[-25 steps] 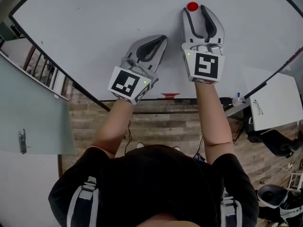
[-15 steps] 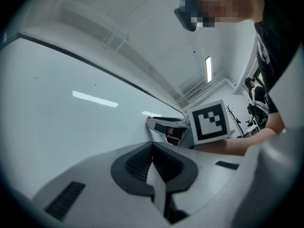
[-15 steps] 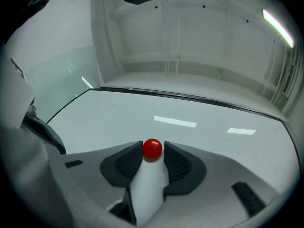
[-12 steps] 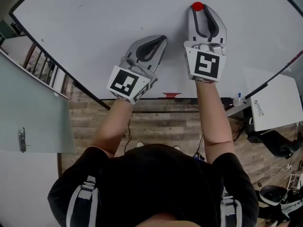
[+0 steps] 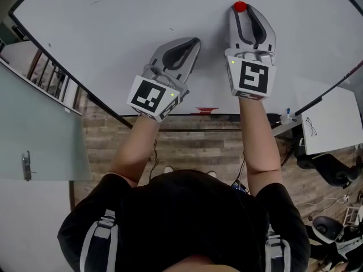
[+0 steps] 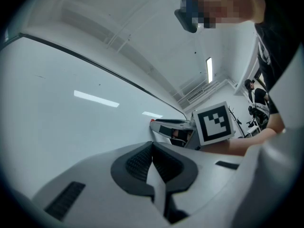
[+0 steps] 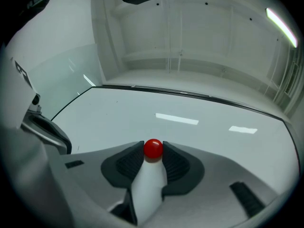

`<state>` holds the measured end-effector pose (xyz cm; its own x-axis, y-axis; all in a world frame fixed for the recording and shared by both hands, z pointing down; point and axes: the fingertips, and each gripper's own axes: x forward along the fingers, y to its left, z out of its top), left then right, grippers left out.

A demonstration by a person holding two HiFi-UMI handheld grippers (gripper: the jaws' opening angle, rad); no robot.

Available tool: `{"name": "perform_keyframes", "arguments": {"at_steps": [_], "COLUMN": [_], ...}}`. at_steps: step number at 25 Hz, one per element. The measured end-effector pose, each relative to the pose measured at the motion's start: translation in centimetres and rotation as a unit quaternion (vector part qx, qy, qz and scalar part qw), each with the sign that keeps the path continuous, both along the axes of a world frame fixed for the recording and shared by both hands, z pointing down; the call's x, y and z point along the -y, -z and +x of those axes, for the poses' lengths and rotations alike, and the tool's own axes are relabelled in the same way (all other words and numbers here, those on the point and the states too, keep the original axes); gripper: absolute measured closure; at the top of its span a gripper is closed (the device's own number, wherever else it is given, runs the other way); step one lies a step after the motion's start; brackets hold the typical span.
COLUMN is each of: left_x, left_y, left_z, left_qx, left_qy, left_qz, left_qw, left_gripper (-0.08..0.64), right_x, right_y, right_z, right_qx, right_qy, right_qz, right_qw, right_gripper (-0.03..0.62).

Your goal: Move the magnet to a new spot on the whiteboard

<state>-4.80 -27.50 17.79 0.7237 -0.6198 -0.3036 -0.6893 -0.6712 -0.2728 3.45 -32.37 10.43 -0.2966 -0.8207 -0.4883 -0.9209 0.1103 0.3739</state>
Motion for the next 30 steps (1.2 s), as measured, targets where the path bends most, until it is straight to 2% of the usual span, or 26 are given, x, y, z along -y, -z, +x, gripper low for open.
{"name": "perform_keyframes", "arguments": {"at_steps": [7, 14, 21, 25, 30], "left_x": [-0.1, -0.6, -0.9, -1.2, -1.7], "left_y": [-0.2, -0.4, -1.5, -2.6, -4.1], "left_z": [-0.6, -1.7, -1.9, -2.2, -3.0], "left_qx": [-0.005, -0.006, 0.0, 0.003, 0.015], "left_qy": [0.0, 0.001, 0.002, 0.004, 0.005], "left_qz": [-0.003, -0.006, -0.013, -0.022, -0.031], "left_qw": [1.0, 1.0, 0.9999, 0.9997, 0.9994], "left_gripper": [0.555, 0.555, 0.555, 0.555, 0.555], "right_x": [-1.5, -3.2, -4.6, -5.3, -6.2], "right_y": [-0.6, -2.1, -4.9, -7.1, -9.1], "right_z": [-0.2, -2.1, -3.0, -2.8, -3.8], "right_qx": [0.001, -0.003, -0.015, -0.024, -0.043], "right_qy": [0.011, 0.035, 0.072, 0.085, 0.112], "right_qz": [0.003, 0.005, -0.029, -0.069, -0.086], "right_qw": [1.0, 0.999, 0.997, 0.994, 0.989], "right_gripper": [0.476, 0.476, 0.476, 0.476, 0.476]}}
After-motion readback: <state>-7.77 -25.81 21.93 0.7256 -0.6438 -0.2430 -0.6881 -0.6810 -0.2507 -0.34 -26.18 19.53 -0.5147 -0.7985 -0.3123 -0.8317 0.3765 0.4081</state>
